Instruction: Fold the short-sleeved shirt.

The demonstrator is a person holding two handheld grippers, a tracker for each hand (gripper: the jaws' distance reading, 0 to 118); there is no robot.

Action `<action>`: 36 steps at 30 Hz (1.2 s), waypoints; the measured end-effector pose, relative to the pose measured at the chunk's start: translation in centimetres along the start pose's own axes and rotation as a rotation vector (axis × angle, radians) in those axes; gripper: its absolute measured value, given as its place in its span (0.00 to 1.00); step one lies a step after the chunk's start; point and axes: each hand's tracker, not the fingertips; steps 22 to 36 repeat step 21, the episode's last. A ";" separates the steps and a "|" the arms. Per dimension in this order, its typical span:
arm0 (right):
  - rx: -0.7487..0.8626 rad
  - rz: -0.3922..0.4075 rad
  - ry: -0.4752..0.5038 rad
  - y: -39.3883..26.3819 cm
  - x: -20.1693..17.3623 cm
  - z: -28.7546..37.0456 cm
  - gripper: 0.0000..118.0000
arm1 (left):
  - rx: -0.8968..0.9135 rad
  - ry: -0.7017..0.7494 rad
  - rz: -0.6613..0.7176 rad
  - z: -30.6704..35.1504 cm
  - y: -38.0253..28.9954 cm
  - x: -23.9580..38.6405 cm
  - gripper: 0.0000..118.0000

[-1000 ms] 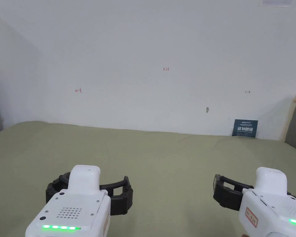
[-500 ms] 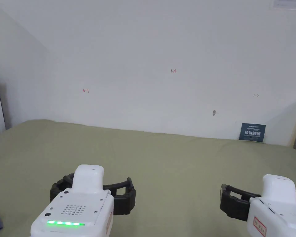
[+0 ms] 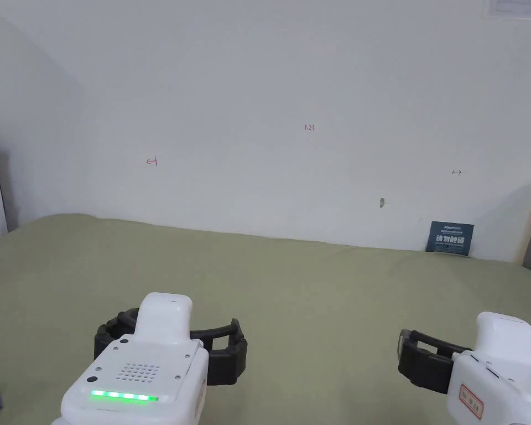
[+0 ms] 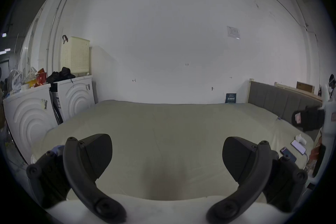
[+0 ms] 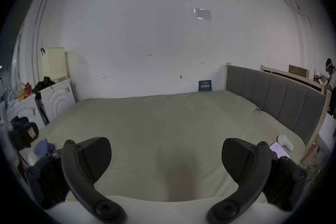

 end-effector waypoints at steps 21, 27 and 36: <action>0.030 -0.022 -0.009 0.9 -0.1 0.4 1.00 | 0.008 -0.020 0.010 0.4 -0.1 0.3 1.00; 0.030 -0.022 -0.009 0.9 -0.1 0.4 1.00 | 0.008 -0.020 0.010 0.4 -0.1 0.3 1.00; 0.030 -0.022 -0.009 0.9 -0.1 0.4 1.00 | 0.008 -0.020 0.010 0.4 -0.1 0.3 1.00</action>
